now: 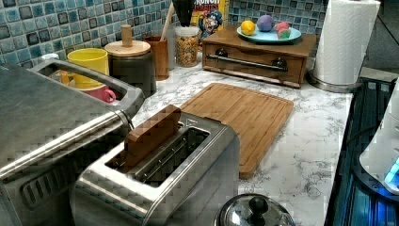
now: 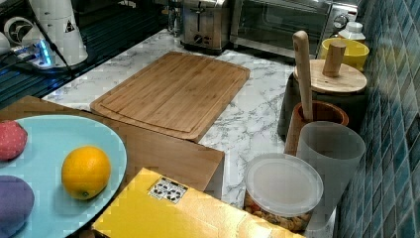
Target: Turn on the toaster.
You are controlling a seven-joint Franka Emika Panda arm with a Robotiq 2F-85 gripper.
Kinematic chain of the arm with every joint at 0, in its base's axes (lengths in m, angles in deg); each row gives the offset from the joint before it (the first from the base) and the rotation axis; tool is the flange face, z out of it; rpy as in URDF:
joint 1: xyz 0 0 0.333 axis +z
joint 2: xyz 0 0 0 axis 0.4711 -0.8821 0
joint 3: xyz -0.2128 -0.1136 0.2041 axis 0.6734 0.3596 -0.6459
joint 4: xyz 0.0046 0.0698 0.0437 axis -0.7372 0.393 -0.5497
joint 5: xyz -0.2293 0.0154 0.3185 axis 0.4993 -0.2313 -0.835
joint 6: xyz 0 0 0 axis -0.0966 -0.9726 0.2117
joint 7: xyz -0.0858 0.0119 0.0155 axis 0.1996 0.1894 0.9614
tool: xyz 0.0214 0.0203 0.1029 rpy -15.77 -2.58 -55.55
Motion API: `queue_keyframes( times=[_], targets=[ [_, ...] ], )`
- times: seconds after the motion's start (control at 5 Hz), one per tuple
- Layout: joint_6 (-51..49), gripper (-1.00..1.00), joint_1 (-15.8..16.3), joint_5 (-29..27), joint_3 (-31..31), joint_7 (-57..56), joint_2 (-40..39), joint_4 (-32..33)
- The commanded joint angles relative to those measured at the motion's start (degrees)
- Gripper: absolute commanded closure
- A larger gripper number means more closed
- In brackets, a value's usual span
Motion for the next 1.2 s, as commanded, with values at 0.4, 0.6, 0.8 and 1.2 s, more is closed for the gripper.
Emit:
queue_keyframes(
  times=[0.4,0.6,0.8,1.2],
  targets=[
    [-0.37,1.00,1.19,0.38,-1.44,-3.12,0.15,2.13],
    [3.32,1.00,2.33,-2.07,-2.65,-7.56,1.48,7.52],
    [7.57,1.00,3.58,-4.33,-3.76,-10.03,3.90,12.99],
    [13.77,1.00,5.98,-4.62,-7.33,-11.68,8.32,20.93]
  ],
)
